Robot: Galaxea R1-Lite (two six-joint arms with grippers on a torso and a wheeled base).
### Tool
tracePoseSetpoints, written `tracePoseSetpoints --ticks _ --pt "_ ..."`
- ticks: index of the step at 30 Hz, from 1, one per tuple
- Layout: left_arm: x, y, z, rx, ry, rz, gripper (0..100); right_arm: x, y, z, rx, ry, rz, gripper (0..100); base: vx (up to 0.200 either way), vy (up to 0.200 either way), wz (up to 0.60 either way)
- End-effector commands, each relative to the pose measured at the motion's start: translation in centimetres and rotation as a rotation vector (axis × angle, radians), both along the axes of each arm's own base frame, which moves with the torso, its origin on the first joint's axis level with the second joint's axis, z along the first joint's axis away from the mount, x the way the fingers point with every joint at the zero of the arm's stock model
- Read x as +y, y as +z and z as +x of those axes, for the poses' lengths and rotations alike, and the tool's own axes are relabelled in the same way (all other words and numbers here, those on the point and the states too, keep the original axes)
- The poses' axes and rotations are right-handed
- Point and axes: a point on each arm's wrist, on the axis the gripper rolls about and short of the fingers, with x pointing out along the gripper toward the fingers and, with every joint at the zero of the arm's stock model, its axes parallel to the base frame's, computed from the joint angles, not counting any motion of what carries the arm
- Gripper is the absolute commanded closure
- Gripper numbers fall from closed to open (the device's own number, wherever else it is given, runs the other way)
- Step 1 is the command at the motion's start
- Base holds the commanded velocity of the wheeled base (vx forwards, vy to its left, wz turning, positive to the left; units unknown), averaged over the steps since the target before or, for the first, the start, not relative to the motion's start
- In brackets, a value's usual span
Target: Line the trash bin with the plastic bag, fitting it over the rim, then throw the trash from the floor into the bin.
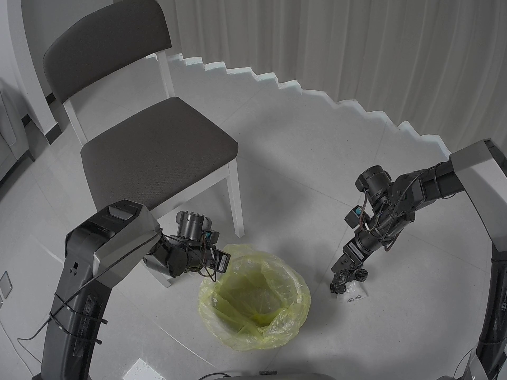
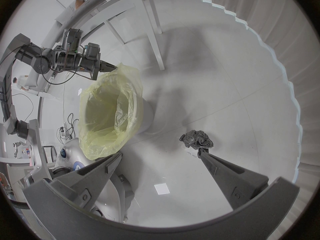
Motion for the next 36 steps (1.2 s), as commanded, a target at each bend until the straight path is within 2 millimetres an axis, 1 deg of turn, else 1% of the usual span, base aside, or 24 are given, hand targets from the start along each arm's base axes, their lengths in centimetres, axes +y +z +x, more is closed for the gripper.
tracePoseSetpoints --ticks 1,7,12,13,18,21,24,29,33,36 --pt "-0.6 0.1 0.2 -0.01 -0.012 -0.003 100 -0.1 -0.2 0.1 0.002 0.0 -0.001 0 0.0 0.0 0.0" --pt "-0.6 0.1 0.2 -0.014 -0.011 -0.004 100 -0.1 -0.1 0.1 0.001 0.0 -0.001 0 0.0 0.0 0.0" --pt "-0.5 0.1 0.4 -0.023 -0.006 -0.008 100 -0.6 -0.1 0.3 -0.001 -0.014 0.0 0 0.0 0.0 0.0" --pt "-0.5 0.0 0.5 -0.024 -0.004 -0.008 0 -0.7 -0.1 0.3 -0.001 -0.018 -0.001 0 0.0 0.0 0.0" --pt "-0.2 0.0 0.5 -0.023 0.005 -0.01 0 -0.9 0.0 0.2 0.001 -0.023 0.0 0 0.0 0.0 0.0" --pt "0.2 0.3 0.1 -0.035 0.018 -0.014 0 -1.0 0.1 0.1 0.003 -0.025 0.0 0 0.0 0.0 0.0" --pt "0.8 1.9 -0.8 -0.079 0.019 -0.034 0 -1.0 0.4 0.0 -0.003 -0.025 0.002 0 0.0 0.0 0.0" --pt "1.7 3.3 -1.6 -0.118 0.038 -0.045 0 -1.0 0.8 -0.1 -0.01 -0.025 0.004 0 0.0 0.0 0.0" --pt "2.1 5.0 -2.7 -0.155 0.043 -0.063 0 -0.9 1.3 -0.6 -0.016 -0.02 0.006 0 0.0 0.0 0.0" --pt "2.3 5.8 -3.5 -0.205 0.05 -0.088 0 -1.0 1.8 -0.9 -0.021 -0.021 0.01 0 0.0 0.0 0.0"
